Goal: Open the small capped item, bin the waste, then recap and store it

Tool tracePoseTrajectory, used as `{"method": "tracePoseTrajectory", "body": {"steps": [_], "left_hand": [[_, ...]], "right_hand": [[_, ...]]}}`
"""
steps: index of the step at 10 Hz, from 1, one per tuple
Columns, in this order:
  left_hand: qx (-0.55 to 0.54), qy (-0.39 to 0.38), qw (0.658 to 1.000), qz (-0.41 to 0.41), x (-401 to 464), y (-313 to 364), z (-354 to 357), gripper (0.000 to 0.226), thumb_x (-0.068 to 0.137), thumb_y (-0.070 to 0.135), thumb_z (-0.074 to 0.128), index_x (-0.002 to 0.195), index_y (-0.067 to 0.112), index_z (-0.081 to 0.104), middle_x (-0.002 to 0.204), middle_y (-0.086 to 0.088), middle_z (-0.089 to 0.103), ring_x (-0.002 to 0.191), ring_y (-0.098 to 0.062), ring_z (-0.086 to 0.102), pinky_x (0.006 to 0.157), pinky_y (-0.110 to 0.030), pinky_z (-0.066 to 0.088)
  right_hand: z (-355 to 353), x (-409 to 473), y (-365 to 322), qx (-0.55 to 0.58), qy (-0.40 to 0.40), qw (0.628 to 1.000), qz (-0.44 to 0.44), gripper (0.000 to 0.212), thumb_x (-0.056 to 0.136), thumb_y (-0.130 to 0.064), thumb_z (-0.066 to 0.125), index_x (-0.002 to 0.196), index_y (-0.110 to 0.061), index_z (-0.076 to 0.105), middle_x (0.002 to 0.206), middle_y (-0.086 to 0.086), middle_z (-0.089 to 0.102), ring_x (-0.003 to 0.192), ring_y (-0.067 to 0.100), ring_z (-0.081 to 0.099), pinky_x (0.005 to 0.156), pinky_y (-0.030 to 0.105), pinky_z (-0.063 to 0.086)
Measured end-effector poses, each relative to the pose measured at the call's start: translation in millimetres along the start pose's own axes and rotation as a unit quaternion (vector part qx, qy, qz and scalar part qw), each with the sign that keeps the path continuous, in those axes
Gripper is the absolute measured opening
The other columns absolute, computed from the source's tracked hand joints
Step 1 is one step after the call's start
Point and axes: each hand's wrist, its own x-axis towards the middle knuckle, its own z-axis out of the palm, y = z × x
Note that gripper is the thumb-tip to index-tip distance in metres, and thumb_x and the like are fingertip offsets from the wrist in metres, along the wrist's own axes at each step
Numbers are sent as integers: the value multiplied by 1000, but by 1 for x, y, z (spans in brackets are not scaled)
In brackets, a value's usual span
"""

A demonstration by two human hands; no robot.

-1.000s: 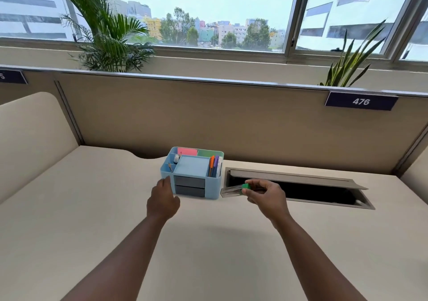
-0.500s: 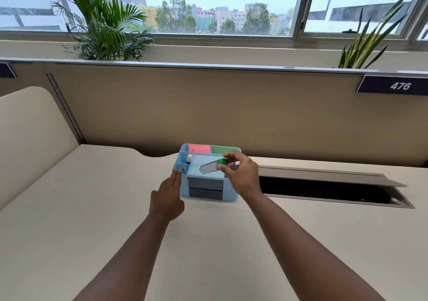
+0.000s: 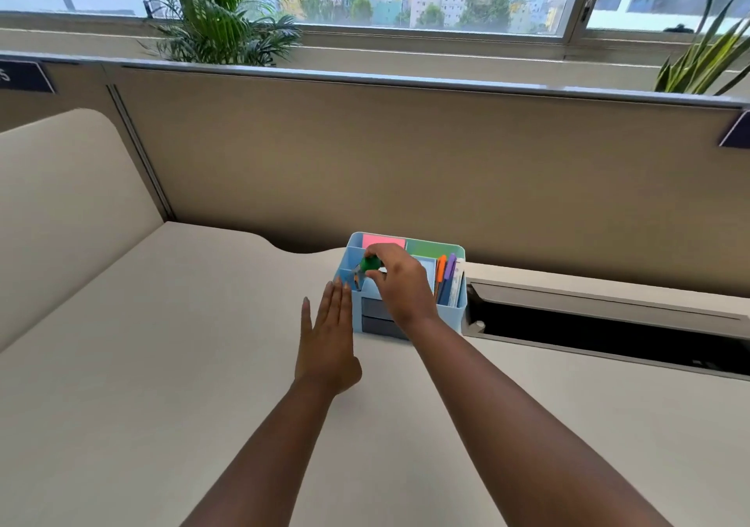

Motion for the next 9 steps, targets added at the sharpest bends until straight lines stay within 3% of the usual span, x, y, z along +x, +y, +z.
{"method": "tracePoseTrajectory", "body": {"steps": [2,3,4,5,6,9], "left_hand": [[-80,12,996,23,0,-1,4,94,81,6,53,143,12,-17,158,-5,-17,146,-19,-14,118,-32,-7],[-57,10,998,22,1,-1,4,94,81,10,54,144,11,-17,158,-6,-15,146,-21,-14,117,-35,-9],[-25,-1,999,22,1,-2,3,94,83,15,54,143,11,-19,158,-7,-16,145,-23,-16,117,-39,-11],[-10,-19,1000,18,1,-2,2,94,83,17,55,143,12,-18,158,-6,-17,145,-23,-17,118,-42,-10],[-13,-27,999,12,1,-2,0,95,83,15,55,143,12,-19,157,-6,-19,145,-22,-17,118,-42,-9],[-8,-66,998,-12,-5,-4,-23,90,85,8,50,143,13,-18,157,-5,-19,146,-23,-14,120,-44,2]], "right_hand": [[14,2,3,-26,-66,997,-19,28,83,-4,60,111,-6,58,119,17,60,105,32,57,91,39,48],[21,-1,7,-31,-73,997,1,24,86,-9,56,110,-8,56,120,16,59,106,31,56,91,37,48],[28,-6,12,-7,-83,996,45,24,92,-15,48,115,-14,52,123,11,58,110,25,56,87,23,49],[28,-11,14,-12,-94,994,51,26,94,-19,41,119,-19,49,127,8,56,112,20,55,88,20,44],[20,-15,14,-19,-90,995,43,32,93,-12,43,124,-17,47,132,10,54,116,23,52,97,31,45],[-38,-20,16,-84,-58,994,27,38,89,4,37,120,-11,51,123,12,59,112,27,53,101,37,37]]}}
